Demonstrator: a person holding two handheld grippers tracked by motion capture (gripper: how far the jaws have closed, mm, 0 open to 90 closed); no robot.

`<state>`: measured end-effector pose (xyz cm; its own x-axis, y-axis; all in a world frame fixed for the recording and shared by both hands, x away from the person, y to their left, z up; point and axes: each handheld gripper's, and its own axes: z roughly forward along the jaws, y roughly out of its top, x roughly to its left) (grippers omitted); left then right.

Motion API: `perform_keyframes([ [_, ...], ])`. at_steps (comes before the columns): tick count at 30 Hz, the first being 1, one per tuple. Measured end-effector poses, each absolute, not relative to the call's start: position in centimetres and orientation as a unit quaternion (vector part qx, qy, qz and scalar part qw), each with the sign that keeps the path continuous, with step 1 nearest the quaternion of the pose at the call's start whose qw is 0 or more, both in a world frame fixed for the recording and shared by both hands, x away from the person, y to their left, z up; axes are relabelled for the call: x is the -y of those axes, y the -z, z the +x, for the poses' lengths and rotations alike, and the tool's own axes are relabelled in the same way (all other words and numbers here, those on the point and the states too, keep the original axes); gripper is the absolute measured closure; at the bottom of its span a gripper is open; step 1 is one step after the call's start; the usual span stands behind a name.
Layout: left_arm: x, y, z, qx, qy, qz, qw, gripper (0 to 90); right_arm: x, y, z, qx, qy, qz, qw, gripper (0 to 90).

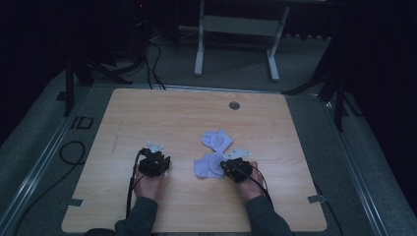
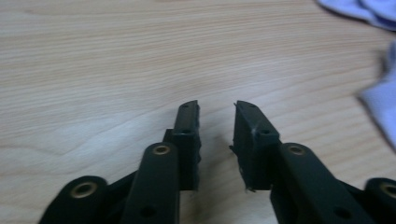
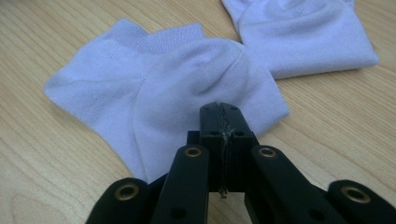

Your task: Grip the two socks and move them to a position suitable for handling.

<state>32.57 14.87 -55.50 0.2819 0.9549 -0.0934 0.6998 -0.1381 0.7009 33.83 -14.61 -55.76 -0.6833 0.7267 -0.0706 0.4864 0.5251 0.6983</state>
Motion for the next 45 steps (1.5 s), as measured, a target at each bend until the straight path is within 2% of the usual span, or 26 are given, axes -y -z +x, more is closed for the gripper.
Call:
perform_keyframes([
  [2, -14.7, 55.4, 32.5, -0.562, -0.191, 0.731, 0.337, 74.5, 14.6, 55.8, 33.8, -0.854, -0.334, 0.356, 0.18, 88.9],
  [6, -14.1, 54.8, 32.0, -0.53, -0.19, 0.749, 0.349, 88.4, 14.3, 55.8, 33.7, -0.856, -0.334, 0.351, 0.178, 88.9],
  [7, -14.1, 54.8, 32.0, -0.53, -0.19, 0.749, 0.349, 89.3, 14.3, 55.8, 33.7, -0.856, -0.334, 0.351, 0.178, 88.9],
  [24, -11.9, 54.4, 31.3, -0.476, -0.155, 0.777, 0.382, 89.6, 12.7, 55.8, 33.0, -0.858, -0.335, 0.346, 0.18, 88.9],
  [45, -8.5, 56.0, 30.9, -0.412, -0.128, 0.823, 0.369, 89.7, 12.2, 55.8, 32.8, -0.856, -0.337, 0.349, 0.178, 88.9],
])
